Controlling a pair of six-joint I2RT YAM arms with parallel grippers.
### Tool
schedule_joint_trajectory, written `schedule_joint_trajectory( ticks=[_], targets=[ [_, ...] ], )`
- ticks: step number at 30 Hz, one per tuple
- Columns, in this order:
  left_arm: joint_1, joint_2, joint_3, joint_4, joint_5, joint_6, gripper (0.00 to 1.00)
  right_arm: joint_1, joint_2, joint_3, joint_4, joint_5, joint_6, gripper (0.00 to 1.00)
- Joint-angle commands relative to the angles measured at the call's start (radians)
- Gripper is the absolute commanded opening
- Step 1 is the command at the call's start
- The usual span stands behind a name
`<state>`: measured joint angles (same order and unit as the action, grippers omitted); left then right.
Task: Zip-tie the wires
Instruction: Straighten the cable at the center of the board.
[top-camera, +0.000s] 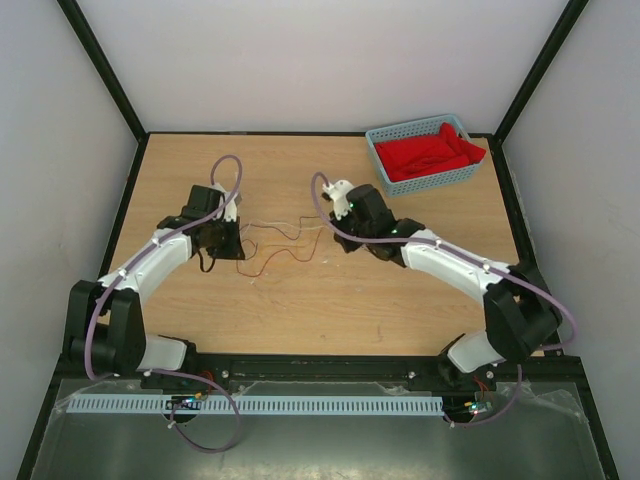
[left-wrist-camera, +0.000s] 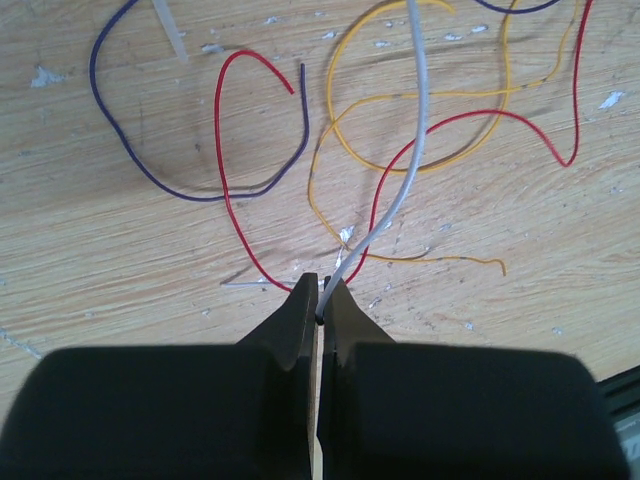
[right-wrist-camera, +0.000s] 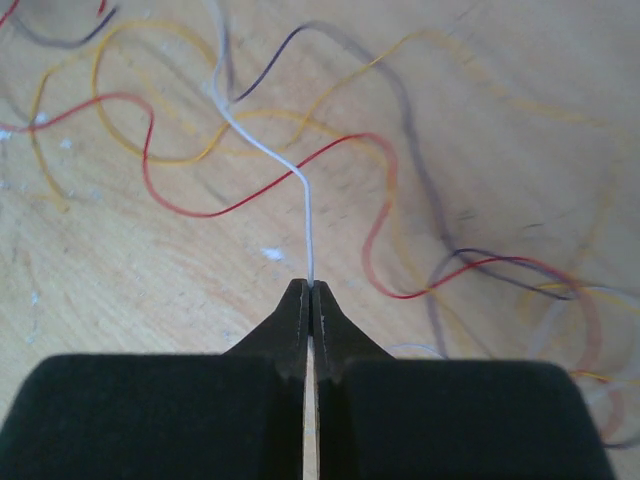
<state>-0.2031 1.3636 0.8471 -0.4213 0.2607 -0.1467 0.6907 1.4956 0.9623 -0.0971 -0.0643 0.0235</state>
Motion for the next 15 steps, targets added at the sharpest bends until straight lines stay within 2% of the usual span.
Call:
schedule_joint_trajectory(
  ticks=[1, 4, 8, 15],
  targets=[
    [0.017, -0.013, -0.008, -0.043, -0.048, 0.002, 0.0, -0.056, -0.07, 0.088, -0.109, 0.121, -0.022, 0.04],
    [0.024, -0.001, -0.002, -0.058, -0.085, 0.003, 0.0, -0.129, -0.078, 0.135, -0.154, 0.198, -0.042, 0.03],
    [0.024, 0.013, 0.016, -0.065, -0.064, 0.017, 0.0, -0.196, -0.08, 0.17, -0.187, 0.339, -0.088, 0.03],
    [0.023, 0.055, 0.028, -0.08, -0.081, 0.031, 0.0, -0.215, -0.004, 0.161, -0.185, 0.362, -0.093, 0.03]
  ],
)
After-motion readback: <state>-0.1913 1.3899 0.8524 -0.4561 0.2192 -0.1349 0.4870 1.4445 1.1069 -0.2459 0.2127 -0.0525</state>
